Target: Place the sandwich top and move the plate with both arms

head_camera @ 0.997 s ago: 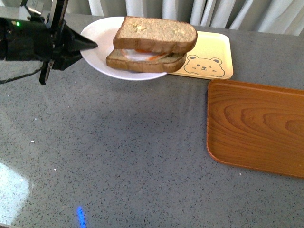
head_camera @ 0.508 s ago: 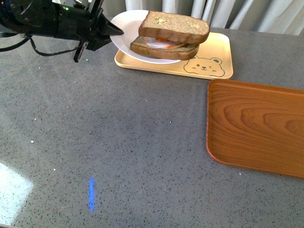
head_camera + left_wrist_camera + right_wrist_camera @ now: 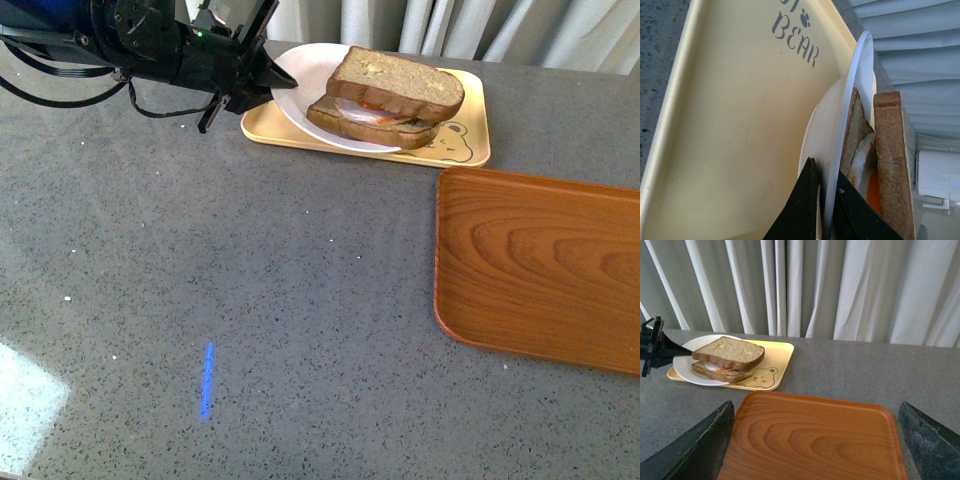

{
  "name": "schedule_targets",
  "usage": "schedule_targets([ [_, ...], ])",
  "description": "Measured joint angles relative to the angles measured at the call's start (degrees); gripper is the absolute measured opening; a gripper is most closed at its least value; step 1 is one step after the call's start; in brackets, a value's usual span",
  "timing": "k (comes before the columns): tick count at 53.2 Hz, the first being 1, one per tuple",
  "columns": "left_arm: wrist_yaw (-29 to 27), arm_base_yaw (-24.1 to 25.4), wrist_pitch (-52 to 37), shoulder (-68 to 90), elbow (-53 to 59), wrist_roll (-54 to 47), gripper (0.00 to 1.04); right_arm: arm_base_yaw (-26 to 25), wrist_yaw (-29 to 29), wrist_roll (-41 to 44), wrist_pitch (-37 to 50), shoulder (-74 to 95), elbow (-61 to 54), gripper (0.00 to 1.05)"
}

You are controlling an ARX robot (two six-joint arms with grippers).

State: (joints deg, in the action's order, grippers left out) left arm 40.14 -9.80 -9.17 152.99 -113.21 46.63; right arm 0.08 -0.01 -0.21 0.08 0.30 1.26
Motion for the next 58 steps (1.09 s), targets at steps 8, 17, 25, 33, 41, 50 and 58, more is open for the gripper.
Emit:
schedule_targets([
  [8, 0.4, 0.2, 2.0, 1.9, -3.6, -0.5, 0.02, 0.0, 0.0, 0.0, 0.0, 0.0, 0.0, 0.96],
  [17, 0.3, 0.2, 5.4, 4.1, -8.3, -1.8, 0.05, 0.0, 0.0, 0.0, 0.0, 0.0, 0.0, 0.96],
  [25, 0.4, 0.3, 6.1, 4.6, -9.3, -2.3, 0.38, 0.0, 0.0, 0.0, 0.0, 0.0, 0.0, 0.96],
  [33, 0.3, 1.0, 6.5, 4.5, -9.3, -3.5, 0.65, 0.0, 0.0, 0.0, 0.0, 0.0, 0.0, 0.96],
  [41, 0.5, 2.4, 7.4, 4.2, -8.6, -5.2, 0.90, 0.0, 0.0, 0.0, 0.0, 0.0, 0.0, 0.96],
  [50, -0.7, 3.9, 8.4, 2.3, -7.3, -7.5, 0.96, 0.0, 0.0, 0.0, 0.0, 0.0, 0.0, 0.96],
  [58, -1.2, 5.7, 6.9, 1.1, -4.2, -7.8, 0.96, 0.0, 0.0, 0.0, 0.0, 0.0, 0.0, 0.96],
])
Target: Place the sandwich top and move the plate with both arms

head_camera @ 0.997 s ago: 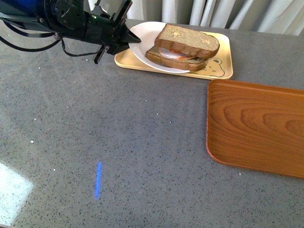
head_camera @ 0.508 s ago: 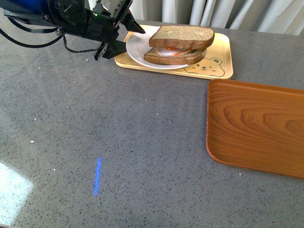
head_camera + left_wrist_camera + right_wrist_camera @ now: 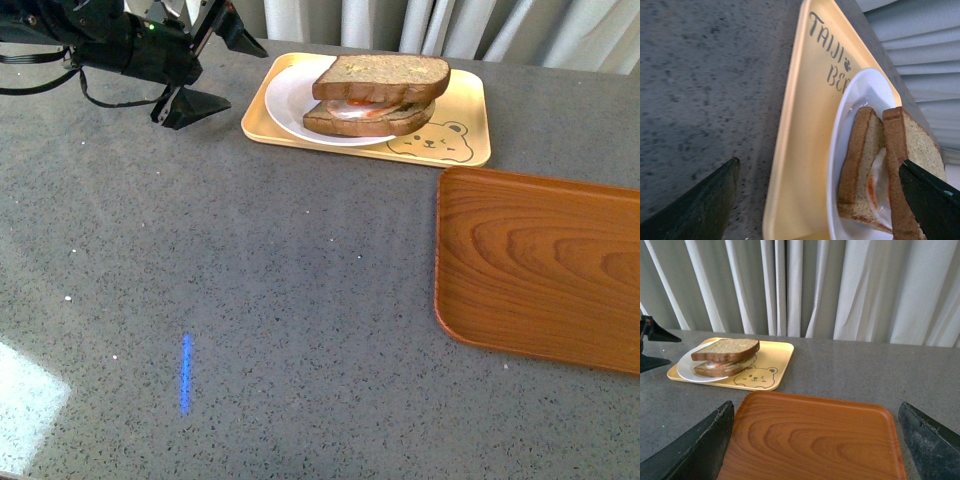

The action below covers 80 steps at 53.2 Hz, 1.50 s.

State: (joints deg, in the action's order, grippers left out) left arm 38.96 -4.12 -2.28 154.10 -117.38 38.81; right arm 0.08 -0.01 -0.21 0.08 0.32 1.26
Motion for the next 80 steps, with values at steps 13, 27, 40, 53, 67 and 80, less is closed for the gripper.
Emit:
schedule_targets([
  [13, -0.9, 2.4, -11.0, -7.7, 12.5, 1.7, 0.96, 0.0, 0.0, 0.0, 0.0, 0.0, 0.0, 0.96],
  [27, -36.2, 1.0, -51.1, -30.0, 46.6, -21.3, 0.69, 0.0, 0.0, 0.0, 0.0, 0.0, 0.0, 0.96],
  [40, -41.1, 1.7, -61.3, -45.9, 72.6, -36.2, 0.28, 0.0, 0.0, 0.0, 0.0, 0.0, 0.0, 0.96],
  [53, -39.0, 3.9, -64.9, -58.8, 89.5, -37.8, 0.02, 0.0, 0.0, 0.0, 0.0, 0.0, 0.0, 0.96],
  [67, -38.9, 4.0, -64.8, -69.7, 100.5, -38.0, 0.02, 0.0, 0.0, 0.0, 0.0, 0.0, 0.0, 0.96],
  [80, -39.0, 4.0, -59.8, -82.6, 108.8, -38.2, 0.02, 0.0, 0.0, 0.0, 0.0, 0.0, 0.0, 0.96],
])
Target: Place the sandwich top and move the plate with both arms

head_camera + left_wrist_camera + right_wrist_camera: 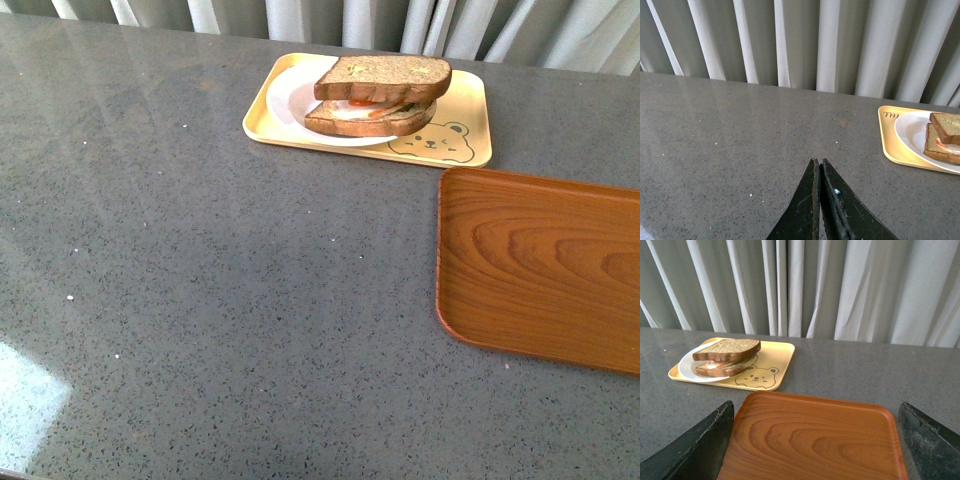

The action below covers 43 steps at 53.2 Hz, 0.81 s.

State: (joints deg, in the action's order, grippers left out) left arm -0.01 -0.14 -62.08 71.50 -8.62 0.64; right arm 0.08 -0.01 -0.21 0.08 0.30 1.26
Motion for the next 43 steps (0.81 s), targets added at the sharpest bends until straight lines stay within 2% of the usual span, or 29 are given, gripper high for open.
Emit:
schedule_targets([
  [17, 0.0, 0.0, 11.2, -16.8, 5.6, 0.0, 0.02, 0.0, 0.0, 0.0, 0.0, 0.0, 0.0, 0.96],
  [43, 0.0, 0.0, 27.4, -35.9, 7.7, 0.0, 0.02, 0.0, 0.0, 0.0, 0.0, 0.0, 0.0, 0.96],
])
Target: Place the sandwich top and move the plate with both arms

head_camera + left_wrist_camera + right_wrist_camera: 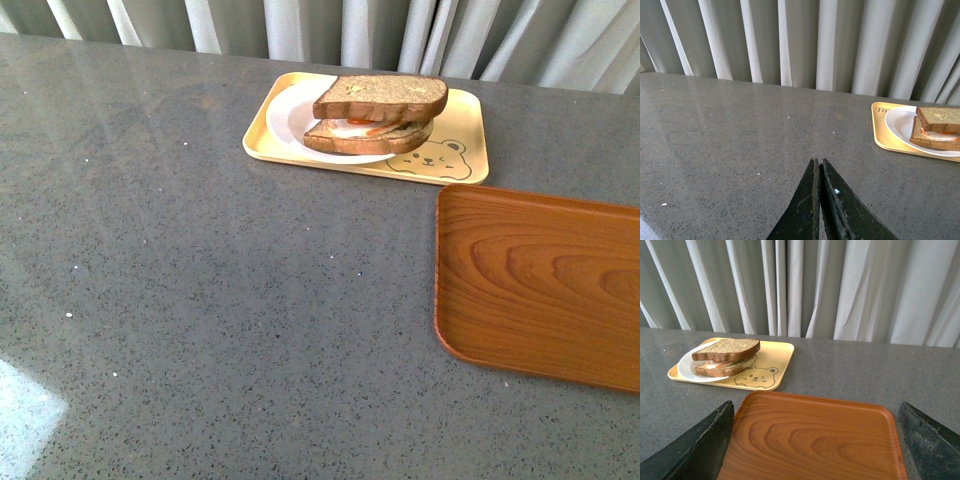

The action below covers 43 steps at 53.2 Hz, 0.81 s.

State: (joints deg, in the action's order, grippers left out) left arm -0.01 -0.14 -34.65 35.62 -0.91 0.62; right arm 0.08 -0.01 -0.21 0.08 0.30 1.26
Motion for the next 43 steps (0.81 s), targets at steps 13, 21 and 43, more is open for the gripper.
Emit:
schedule_targets([
  [13, 0.0, 0.0, 6.8, -7.5, 0.0, 0.0, 0.02, 0.0, 0.0, 0.0, 0.0, 0.0, 0.0, 0.96],
  [21, 0.0, 0.0, 10.5, -11.3, 0.0, 0.0, 0.02, 0.0, 0.0, 0.0, 0.0, 0.0, 0.0, 0.96],
  [43, 0.0, 0.0, 19.0, -20.1, 0.0, 0.0, 0.02, 0.0, 0.0, 0.0, 0.0, 0.0, 0.0, 0.96],
])
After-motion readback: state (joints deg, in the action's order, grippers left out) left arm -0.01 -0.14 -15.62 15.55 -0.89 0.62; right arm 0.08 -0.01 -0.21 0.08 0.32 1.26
